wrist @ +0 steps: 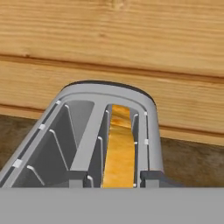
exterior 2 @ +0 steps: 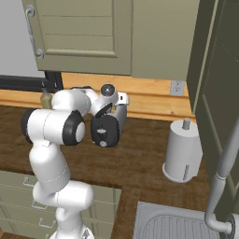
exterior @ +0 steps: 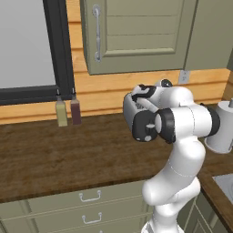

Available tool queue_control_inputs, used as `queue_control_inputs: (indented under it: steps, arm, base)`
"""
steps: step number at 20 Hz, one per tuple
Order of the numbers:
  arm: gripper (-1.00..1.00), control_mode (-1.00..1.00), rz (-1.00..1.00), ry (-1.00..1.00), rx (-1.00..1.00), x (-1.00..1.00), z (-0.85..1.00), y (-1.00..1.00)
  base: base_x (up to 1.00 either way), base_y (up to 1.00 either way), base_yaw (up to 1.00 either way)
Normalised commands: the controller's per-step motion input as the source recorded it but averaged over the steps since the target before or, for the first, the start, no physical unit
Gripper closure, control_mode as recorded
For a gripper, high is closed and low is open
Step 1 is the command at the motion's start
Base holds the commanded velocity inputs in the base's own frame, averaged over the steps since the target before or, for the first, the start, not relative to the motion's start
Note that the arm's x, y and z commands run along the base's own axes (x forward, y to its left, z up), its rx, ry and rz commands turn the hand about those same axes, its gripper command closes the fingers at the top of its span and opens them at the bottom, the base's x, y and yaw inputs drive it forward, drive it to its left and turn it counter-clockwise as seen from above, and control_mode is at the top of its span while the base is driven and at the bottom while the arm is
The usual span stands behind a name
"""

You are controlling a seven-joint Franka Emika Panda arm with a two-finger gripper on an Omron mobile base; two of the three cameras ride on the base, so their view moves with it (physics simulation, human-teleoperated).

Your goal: Start the toaster. Once the lever pops up, take the bread to the plate on the dining counter.

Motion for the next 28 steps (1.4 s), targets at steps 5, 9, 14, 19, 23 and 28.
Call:
queue_control_inputs:
  steps: [5, 9, 14, 19, 23, 28]
  arm:
    - [1.00, -1.00, -0.01, -0.03, 0.00, -0.03, -0.16, 0.00]
    - [1.00, -1.00, -0.01, -0.03, 0.00, -0.16, -0.06, 0.00]
    - [1.00, -1.00, -0.01, -0.14, 0.00, -0.31, 0.06, 0.00]
    - [1.00, -1.00, -0.01, -0.15, 0.01, -0.49, 0.29, 0.00]
    - [1.00, -1.00, -0.02, -0.11, 0.02, -0.52, 0.35, 0.00]
    - [1.00, -1.00, -0.04, -0.08, 0.06, -0.76, 0.48, 0.00]
  base:
    - [0.00, 0.00, 0.00]
    - [0.00, 0.00, 0.00]
    - [0.00, 0.00, 0.00]
    - [0.00, 0.00, 0.00]
    - [0.00, 0.00, 0.00]
    - [0.00, 0.00, 0.00]
